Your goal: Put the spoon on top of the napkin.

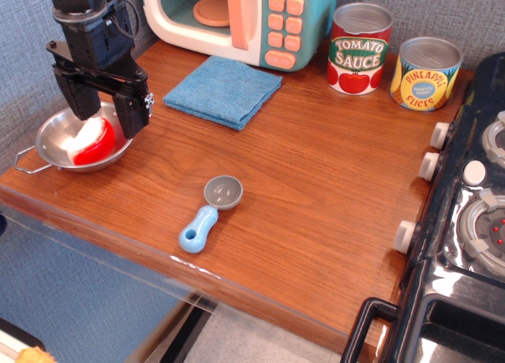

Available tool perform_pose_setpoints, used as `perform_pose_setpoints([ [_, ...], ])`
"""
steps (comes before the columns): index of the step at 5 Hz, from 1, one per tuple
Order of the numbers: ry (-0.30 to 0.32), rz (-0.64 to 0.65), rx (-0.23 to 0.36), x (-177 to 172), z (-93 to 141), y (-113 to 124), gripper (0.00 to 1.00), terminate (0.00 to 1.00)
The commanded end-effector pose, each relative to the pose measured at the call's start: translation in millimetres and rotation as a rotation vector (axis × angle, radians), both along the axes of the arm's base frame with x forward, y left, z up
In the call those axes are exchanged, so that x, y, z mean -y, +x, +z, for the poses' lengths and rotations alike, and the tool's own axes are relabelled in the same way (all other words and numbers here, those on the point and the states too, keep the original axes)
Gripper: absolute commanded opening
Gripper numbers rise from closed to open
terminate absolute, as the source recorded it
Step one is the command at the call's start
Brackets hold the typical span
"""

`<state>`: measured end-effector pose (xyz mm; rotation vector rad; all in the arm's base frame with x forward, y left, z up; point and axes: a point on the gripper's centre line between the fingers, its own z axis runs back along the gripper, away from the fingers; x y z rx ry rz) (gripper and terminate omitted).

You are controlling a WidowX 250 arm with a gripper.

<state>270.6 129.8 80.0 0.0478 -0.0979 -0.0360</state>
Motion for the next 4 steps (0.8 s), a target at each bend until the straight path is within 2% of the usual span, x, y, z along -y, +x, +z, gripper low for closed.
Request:
perform_pose_setpoints([
  [1,0.000,0.000,0.000,0.0,0.0,0.0,1.00,0.00],
  [2,0.001,-0.049,0.000,20.7,0.8,-8.3,1.00,0.00],
  [4,0.015,-0.140,-0.009,73.7,-7.4,-42.2,1.00,0.00],
])
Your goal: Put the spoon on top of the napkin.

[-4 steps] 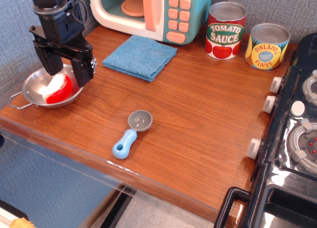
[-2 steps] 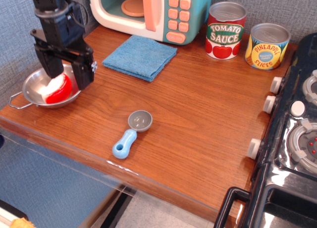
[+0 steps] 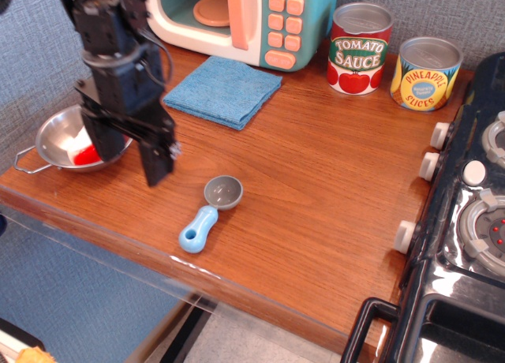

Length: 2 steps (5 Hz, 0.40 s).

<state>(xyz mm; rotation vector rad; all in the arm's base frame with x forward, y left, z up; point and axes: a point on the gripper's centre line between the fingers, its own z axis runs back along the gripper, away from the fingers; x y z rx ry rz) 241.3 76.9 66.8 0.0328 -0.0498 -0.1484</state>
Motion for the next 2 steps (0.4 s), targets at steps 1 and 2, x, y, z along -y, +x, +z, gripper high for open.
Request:
perform_pose_setpoints([
  [1,0.017,-0.039,-0.007,39.7,-12.8,-20.6,1.00,0.00],
  [2,0.031,0.006,-0.055,38.7,-38.8,-16.0,1.00,0.00],
])
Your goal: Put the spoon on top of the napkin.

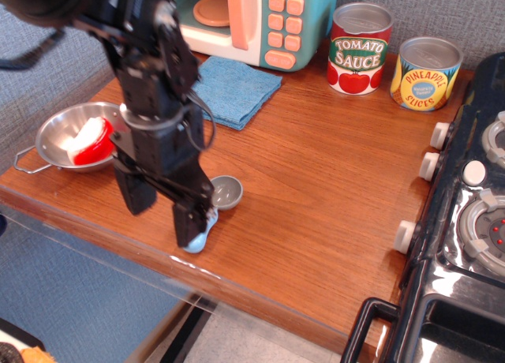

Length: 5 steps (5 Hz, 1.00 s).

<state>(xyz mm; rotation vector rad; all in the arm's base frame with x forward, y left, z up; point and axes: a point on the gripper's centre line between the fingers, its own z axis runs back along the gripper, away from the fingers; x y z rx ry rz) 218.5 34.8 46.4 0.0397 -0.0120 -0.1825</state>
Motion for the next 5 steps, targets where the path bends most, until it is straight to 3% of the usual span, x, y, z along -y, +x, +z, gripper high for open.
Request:
perform_pose_setpoints([
  [1,0.038,0.109,-0.026,-4.6,-36.9,10.8,1.00,0.00],
  [3,-0.016,0.147,0.036,-0.6,-45.9,17.2,1.00,0.00],
  [4,-0.052,0.108,0.073,-10.6,-39.3,20.4,0.00,0.00],
  [5,-0.072,0.048,0.084,-14.9,-32.4,21.9,0.00,0.00],
])
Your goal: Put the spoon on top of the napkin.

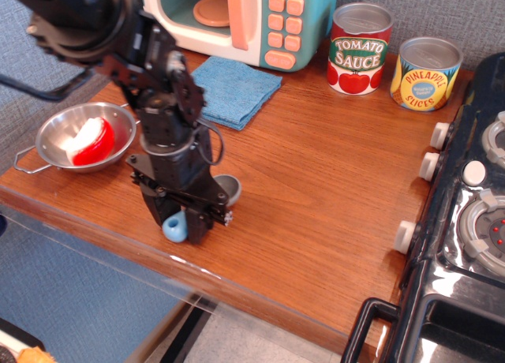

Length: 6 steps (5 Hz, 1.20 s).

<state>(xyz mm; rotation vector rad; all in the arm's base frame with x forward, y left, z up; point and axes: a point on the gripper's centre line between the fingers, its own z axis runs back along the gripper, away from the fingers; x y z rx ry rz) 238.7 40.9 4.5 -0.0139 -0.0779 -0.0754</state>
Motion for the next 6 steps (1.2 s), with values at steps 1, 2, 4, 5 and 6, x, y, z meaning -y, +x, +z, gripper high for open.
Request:
perform_pose_setpoints([
  [1,-0.023,-0.087,0.093,-14.7,45.6,12.1,0.00,0.00],
  [2,-0.033,-0.049,0.159,-45.3,85.7,39.9,0.00,0.00],
  [4,0.000,0.092,0.139,-96.3,77.1,120.6,0.00,0.00],
  [5,0.005,0.048,0.100,-86.4,59.6,146.4,0.00,0.00],
  [6,0.022,0.010,0.092,-71.9,53.4,151.9,0.00,0.00],
])
